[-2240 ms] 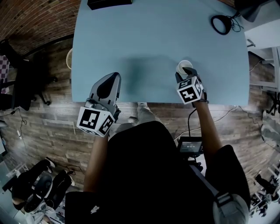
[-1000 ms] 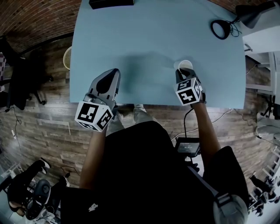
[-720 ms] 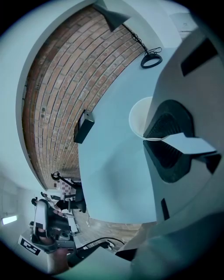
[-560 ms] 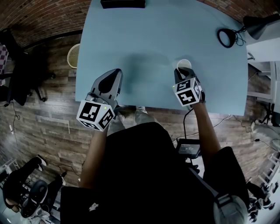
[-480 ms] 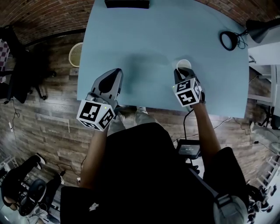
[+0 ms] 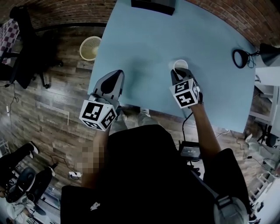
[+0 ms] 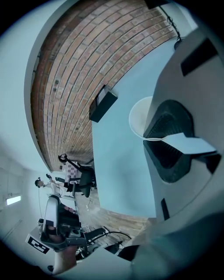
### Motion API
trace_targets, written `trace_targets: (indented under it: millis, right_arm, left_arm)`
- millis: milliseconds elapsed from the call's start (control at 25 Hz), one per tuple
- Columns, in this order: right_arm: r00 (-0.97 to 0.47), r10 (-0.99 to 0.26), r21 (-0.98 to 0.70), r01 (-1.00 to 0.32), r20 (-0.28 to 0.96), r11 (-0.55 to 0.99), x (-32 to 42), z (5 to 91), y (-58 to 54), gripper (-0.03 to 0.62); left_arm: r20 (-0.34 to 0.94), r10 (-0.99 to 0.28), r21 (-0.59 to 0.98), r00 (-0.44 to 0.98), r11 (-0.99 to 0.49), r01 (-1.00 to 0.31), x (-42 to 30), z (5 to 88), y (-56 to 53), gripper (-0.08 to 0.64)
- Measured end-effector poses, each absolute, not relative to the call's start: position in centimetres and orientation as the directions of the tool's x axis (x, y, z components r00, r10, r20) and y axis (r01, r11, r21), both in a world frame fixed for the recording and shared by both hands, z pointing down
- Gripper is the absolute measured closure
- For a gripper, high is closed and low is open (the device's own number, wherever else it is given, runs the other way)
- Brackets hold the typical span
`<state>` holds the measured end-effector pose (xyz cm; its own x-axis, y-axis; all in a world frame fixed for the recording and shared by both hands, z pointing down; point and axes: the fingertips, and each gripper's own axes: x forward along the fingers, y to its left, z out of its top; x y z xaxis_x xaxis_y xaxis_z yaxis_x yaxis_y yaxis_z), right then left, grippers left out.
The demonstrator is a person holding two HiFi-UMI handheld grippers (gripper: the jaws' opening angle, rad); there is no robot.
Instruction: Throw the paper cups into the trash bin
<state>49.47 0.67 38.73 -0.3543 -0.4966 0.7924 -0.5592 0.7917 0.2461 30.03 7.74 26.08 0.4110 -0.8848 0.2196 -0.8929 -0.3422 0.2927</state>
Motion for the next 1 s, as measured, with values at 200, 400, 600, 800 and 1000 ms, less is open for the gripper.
trace_targets:
  millis: [200,400,600,800,1000]
  right_arm:
    - [-0.402,-0.456,0.234,-0.49,0.794,0.84,44.6,38.5,0.9,0.572]
    - [-0.446,-0.407,0.213,-0.424,0.797,0.88,39.2,38.8,1.2,0.572]
    - [-0.479,-0.364,0.203,-0.355,0.799,0.913,33.7,39.1,2.3,0.572]
    - [-0.502,-0.326,0.201,-0.288,0.801,0.936,28.2,39.0,3.6,0.572]
    - [-0.52,-0.301,0.202,-0.238,0.8,0.95,23.1,38.5,4.4,0.572]
  left_arm:
    - [0.216,-0.907,0.294,0.361,-0.292,-0.91,26.9,26.0,8.6,0.551]
    - [0.219,-0.927,0.293,0.306,-0.237,-0.926,22.9,26.2,9.1,0.551]
    - [0.225,-0.943,0.296,0.245,-0.174,-0.939,18.3,26.6,10.7,0.551]
    - [0.229,-0.953,0.304,0.2,-0.126,-0.944,13.8,26.9,12.2,0.551]
    - [0.228,-0.958,0.307,0.175,-0.1,-0.946,9.5,26.8,13.1,0.551]
